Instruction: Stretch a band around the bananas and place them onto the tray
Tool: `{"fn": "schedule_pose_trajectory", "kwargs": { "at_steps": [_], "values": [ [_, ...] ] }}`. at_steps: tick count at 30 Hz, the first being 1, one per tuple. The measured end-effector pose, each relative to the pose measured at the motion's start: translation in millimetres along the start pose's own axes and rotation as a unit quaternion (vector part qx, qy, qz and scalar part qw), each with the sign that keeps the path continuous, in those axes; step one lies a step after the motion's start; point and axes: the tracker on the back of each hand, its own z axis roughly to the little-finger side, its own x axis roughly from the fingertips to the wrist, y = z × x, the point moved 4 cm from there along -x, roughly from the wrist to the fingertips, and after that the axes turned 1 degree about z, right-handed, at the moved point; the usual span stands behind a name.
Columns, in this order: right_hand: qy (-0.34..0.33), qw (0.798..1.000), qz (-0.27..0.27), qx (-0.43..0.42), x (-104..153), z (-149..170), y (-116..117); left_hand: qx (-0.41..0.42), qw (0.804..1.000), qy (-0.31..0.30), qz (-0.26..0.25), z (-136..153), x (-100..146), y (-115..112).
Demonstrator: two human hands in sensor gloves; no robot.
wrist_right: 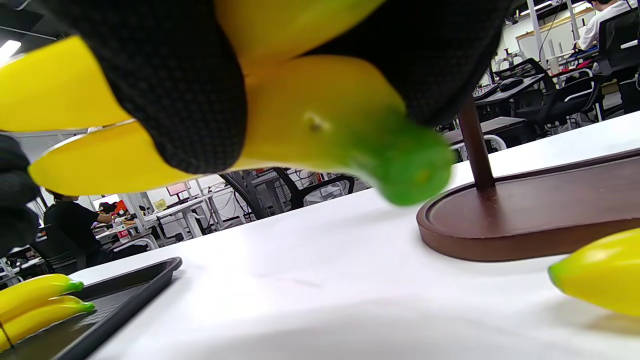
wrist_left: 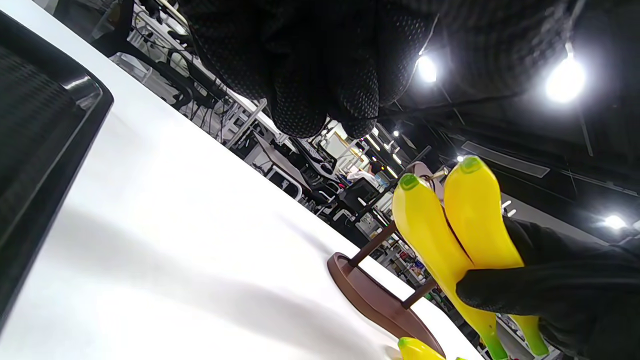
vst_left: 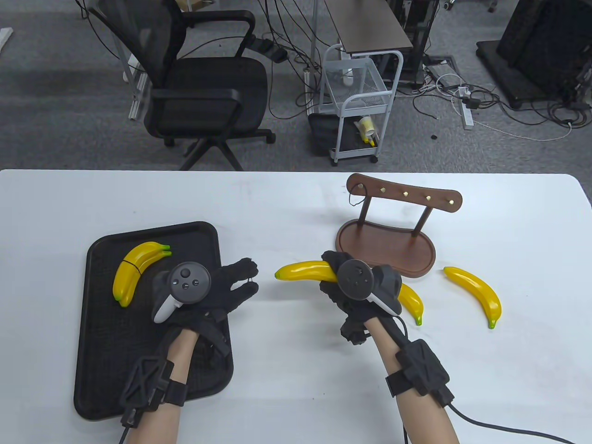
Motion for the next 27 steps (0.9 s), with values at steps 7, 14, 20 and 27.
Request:
{"fn": "schedule_pose_trajectory", "kwargs": {
  "at_steps": [7,14,20,27],
  "values": [
    [-0.006,1.000,0.003,-0.010,6,-1,-3,-0.007,1.000,-0.007,0.027,-7,-4,-16],
    [-0.019,1.000,0.001,-0.017,9,-5,-5,0.013,0.999,-0.010,0.048,-11,-6,-27],
    [-0.034,0.999,-0.014,-0.012,10,-11,3,0.054,0.997,-0.009,0.062,-8,-7,-31],
    [-0.065,0.998,-0.024,0.008,12,-23,11,0.056,0.995,-0.010,0.081,-11,-8,-37]
  ]
}}
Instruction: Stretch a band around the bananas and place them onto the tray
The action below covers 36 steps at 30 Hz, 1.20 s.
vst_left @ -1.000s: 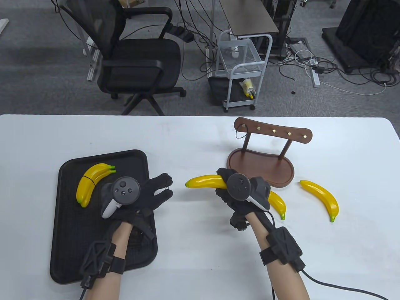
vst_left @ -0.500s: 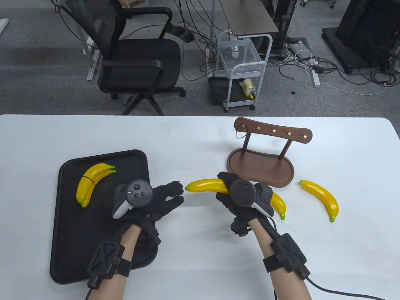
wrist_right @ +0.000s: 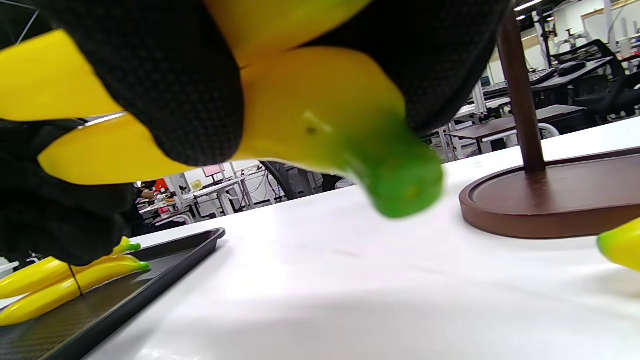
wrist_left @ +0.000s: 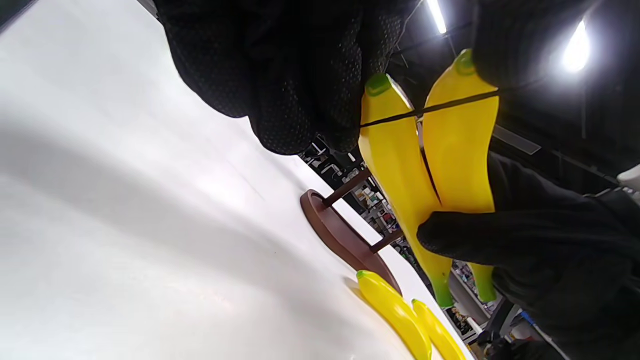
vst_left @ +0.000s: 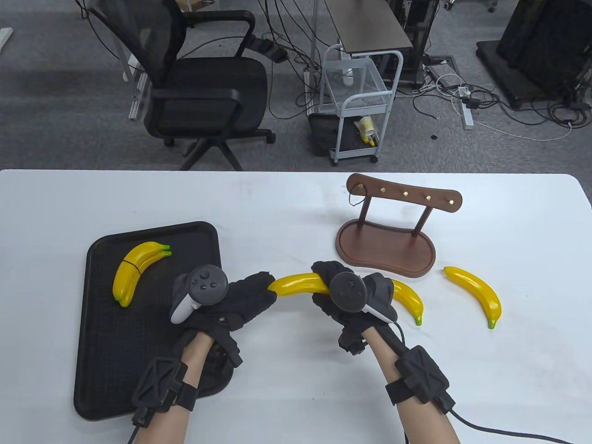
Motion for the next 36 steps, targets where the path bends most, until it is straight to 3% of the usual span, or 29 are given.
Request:
{"fn": "schedule_pose_trajectory", "kwargs": {
  "at_steps": [10,22,29,36],
  "values": [
    [-0.031,0.999,0.003,-0.014,1,-9,5,0.026,0.999,-0.004,0.020,-3,-1,-5],
    [-0.088,0.995,0.011,0.035,6,-37,8,0.029,0.999,0.002,0.047,-4,-1,-10],
    [-0.110,0.993,0.011,0.051,8,-50,11,0.028,0.999,-0.001,0.040,-4,-1,-9],
    [-0.097,0.995,0.006,0.024,7,-42,11,0.026,1.000,0.004,0.009,-4,-1,-5]
  ]
}}
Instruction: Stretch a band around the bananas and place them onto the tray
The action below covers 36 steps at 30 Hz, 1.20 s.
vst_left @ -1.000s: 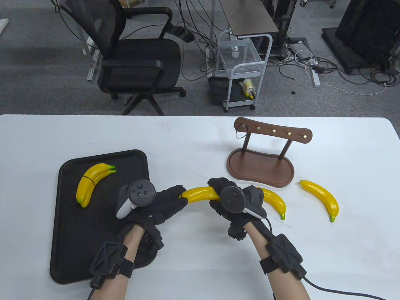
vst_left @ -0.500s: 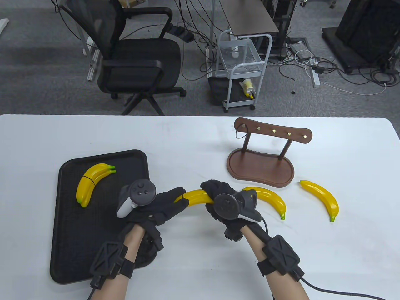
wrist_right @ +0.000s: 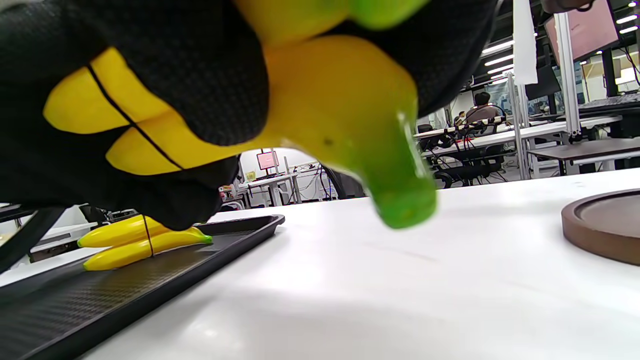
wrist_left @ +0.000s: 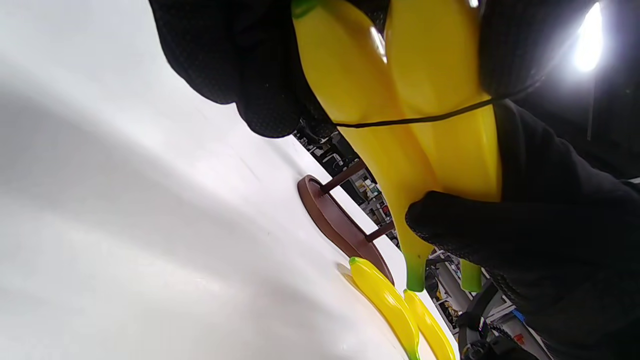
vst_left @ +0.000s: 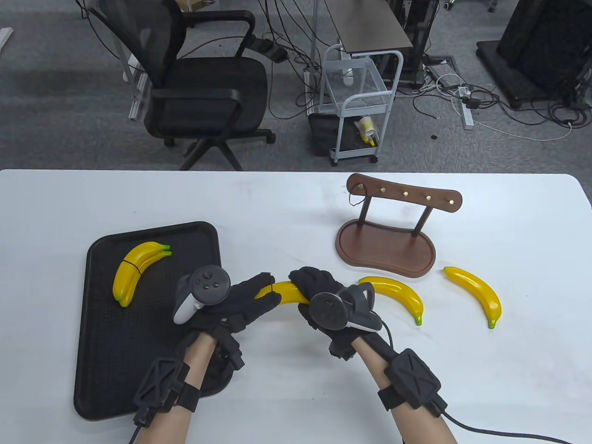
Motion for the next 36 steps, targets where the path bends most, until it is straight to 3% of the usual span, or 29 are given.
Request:
{"fn": "schedule_pose_trajectory", "kwargs": {
  "at_steps": [10,25,30,36],
  "values": [
    [0.016,0.995,-0.010,-0.098,1,22,-7,-0.023,0.999,-0.002,-0.026,-6,4,8],
    [0.052,0.956,-0.037,-0.286,3,58,0,-0.078,0.995,-0.032,-0.058,-29,9,14],
    [0.046,0.944,-0.035,-0.325,4,60,1,-0.065,0.995,-0.051,-0.051,-31,9,13],
    [0.043,0.943,-0.025,-0.329,4,59,0,-0.065,0.995,-0.054,-0.048,-31,9,12]
  ]
}}
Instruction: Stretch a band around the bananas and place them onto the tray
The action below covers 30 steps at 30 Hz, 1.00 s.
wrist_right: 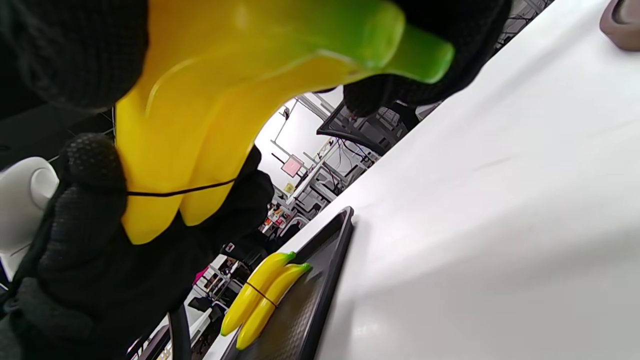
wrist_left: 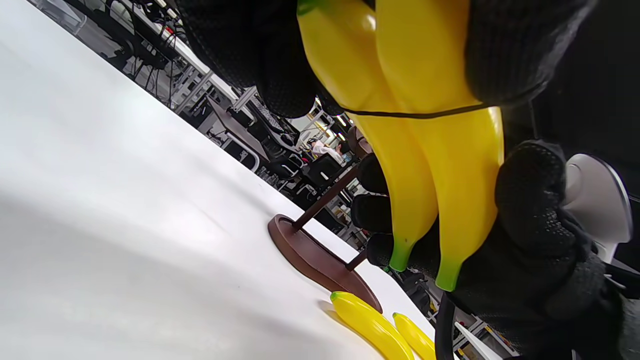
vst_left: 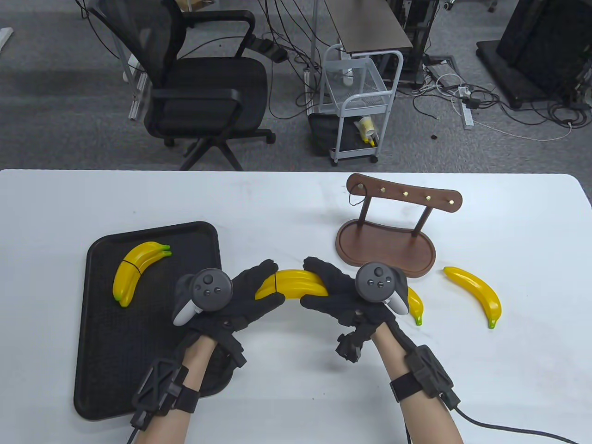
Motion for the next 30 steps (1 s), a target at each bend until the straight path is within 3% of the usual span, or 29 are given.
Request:
{"fn": "schedule_pose_trajectory", "kwargs": {
  "at_steps": [15,30],
  "values": [
    [-0.016,0.999,0.033,0.007,2,-5,-3,-0.019,1.000,-0.004,0.018,-3,-1,-3],
    [-0.027,0.999,0.011,0.040,0,-12,9,-0.046,0.999,-0.004,0.029,-7,-4,-10]
  ]
}}
